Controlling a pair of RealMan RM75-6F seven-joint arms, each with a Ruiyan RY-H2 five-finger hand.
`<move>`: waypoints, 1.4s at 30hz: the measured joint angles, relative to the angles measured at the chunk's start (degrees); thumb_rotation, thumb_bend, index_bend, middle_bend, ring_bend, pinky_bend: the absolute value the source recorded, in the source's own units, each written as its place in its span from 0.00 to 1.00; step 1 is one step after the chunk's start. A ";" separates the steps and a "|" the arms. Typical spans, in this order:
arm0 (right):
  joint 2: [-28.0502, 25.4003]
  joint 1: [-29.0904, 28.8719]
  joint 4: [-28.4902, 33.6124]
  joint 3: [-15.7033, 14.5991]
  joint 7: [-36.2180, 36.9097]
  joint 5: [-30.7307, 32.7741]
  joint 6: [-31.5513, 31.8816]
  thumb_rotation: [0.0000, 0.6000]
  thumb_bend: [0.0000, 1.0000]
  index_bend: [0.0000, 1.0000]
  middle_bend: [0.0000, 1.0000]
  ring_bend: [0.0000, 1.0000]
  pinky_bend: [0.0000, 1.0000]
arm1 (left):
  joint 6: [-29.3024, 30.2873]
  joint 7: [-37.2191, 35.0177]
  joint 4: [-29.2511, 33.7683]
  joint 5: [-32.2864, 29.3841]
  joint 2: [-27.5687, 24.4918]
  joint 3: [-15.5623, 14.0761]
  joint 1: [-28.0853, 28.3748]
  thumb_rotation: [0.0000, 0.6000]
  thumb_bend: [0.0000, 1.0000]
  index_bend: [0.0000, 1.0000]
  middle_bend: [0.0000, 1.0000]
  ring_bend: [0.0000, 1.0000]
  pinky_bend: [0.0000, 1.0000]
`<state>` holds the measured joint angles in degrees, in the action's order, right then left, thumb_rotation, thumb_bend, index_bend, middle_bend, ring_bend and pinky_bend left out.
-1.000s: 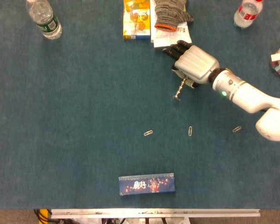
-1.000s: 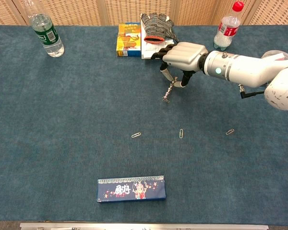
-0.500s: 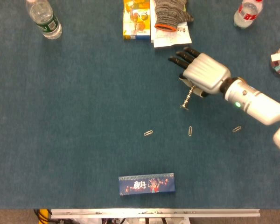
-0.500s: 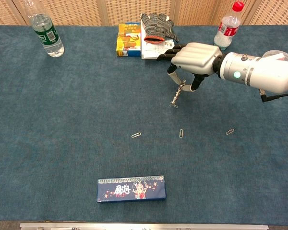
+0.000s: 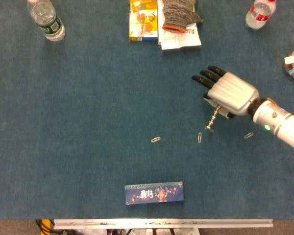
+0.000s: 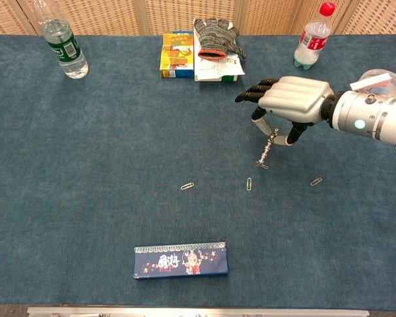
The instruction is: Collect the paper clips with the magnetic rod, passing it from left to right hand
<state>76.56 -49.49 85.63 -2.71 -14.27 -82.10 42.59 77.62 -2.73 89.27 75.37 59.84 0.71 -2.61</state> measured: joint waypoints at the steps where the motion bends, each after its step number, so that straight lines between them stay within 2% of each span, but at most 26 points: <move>1: -0.01 0.17 0.14 -0.14 -0.23 0.11 -0.05 1.00 0.32 0.64 0.08 0.00 0.08 | 0.06 0.09 0.17 0.02 -0.15 0.02 0.06 1.00 0.36 0.08 0.00 0.00 0.00; 11: 1.88 0.63 -0.10 -0.82 -1.26 0.27 -1.60 1.00 0.32 0.64 0.08 0.00 0.08 | 0.33 -0.36 0.14 0.24 -0.42 -0.23 -0.02 1.00 0.36 0.08 0.00 0.00 0.00; 29: 6.39 0.12 -4.05 -0.48 -1.23 0.19 -4.34 1.00 0.32 0.64 0.08 0.00 0.08 | 1.11 -3.91 -2.63 0.11 0.73 -1.04 -1.65 1.00 0.36 0.08 0.00 0.00 0.00; 36: 5.33 0.38 -3.33 -0.12 -2.09 0.57 -3.67 1.00 0.32 0.64 0.08 0.00 0.08 | 1.23 -4.37 -3.01 0.14 0.89 -1.04 -1.83 1.00 0.36 0.08 0.00 0.00 0.00; 42: 1.58 1.39 -0.63 -0.11 -4.82 2.17 -2.41 1.00 0.32 0.64 0.08 0.00 0.08 | 1.21 -4.08 -3.01 0.24 1.04 -0.90 -1.67 1.00 0.36 0.08 0.00 0.00 0.00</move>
<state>78.15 -48.10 85.00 -2.82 -19.09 -79.93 40.18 78.82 -6.81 86.26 75.61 60.88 -0.19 -4.28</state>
